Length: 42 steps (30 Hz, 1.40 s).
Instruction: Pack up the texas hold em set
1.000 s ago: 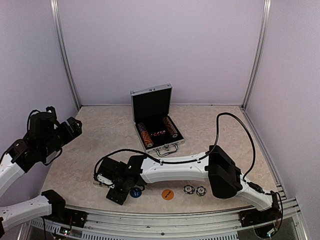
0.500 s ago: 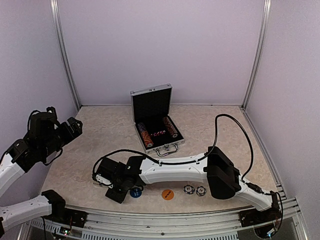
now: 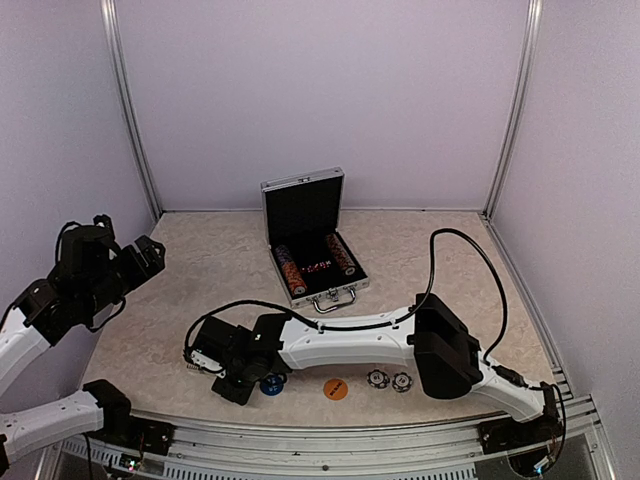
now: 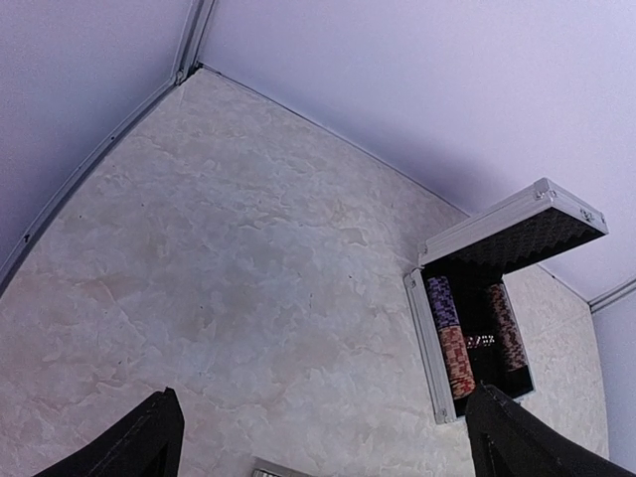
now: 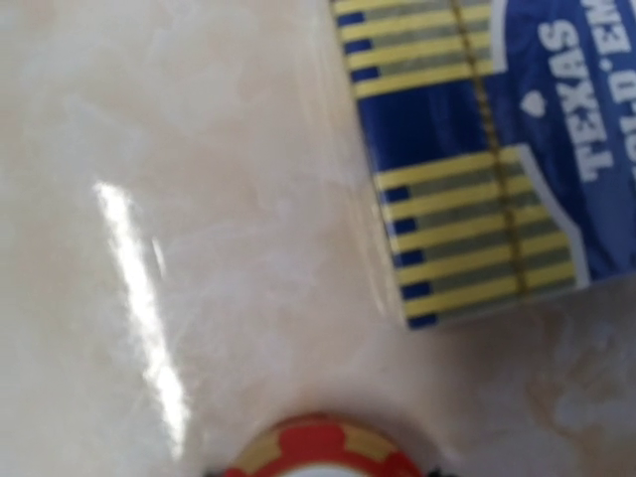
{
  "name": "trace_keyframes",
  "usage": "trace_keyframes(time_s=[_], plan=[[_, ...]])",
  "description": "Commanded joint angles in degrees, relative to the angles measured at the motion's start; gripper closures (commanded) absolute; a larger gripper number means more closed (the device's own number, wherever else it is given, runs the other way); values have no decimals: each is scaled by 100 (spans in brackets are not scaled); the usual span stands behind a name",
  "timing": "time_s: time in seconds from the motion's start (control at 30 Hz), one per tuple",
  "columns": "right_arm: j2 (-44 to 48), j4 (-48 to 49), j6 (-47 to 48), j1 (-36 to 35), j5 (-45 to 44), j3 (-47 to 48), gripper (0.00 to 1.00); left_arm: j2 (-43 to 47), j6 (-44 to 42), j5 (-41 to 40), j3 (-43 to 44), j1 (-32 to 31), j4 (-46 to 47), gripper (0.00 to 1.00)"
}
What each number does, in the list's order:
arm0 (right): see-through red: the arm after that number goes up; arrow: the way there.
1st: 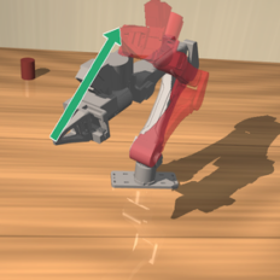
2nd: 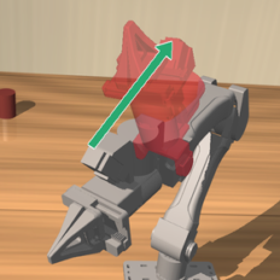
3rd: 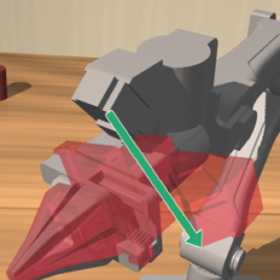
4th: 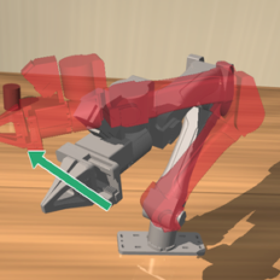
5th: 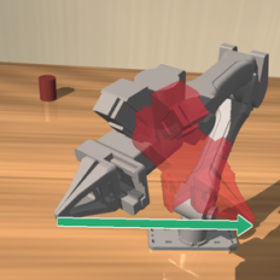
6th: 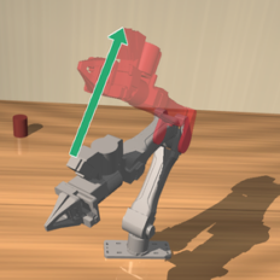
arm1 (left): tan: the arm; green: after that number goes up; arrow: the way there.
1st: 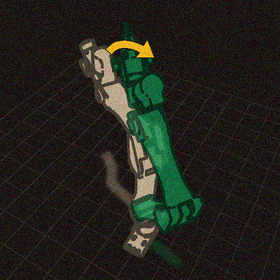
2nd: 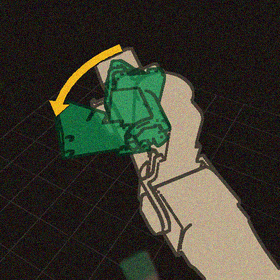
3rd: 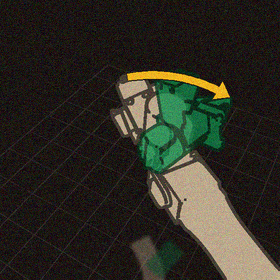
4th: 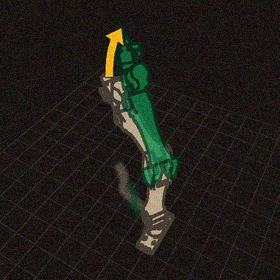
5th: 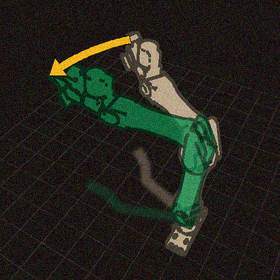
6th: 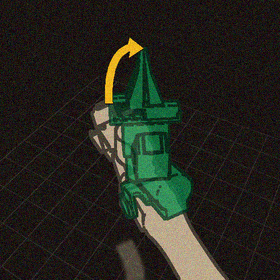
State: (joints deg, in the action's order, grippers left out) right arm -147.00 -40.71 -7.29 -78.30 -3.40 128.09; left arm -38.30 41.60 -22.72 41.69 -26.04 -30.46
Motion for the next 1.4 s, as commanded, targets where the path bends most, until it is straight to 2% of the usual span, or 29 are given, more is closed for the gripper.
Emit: trace_keyframes(time_s=[0.0,0.53,0.97,1.23,1.37], plan=[[-12,-361,6,122,-146,-319,56,44,5,28,-92,48,84,1],[539,-132,104,664,-279,-1221,57,122,-30,91,-126,106,100,1],[1174,300,185,1203,-368,-2429,59,12,-57,373,-187,114,227,1],[1921,674,489,1626,-455,-3526,59,-102,-57,1104,-409,116,625,1],[2188,459,893,1881,-458,-3807,59,-349,36,1567,-535,83,919,1]])
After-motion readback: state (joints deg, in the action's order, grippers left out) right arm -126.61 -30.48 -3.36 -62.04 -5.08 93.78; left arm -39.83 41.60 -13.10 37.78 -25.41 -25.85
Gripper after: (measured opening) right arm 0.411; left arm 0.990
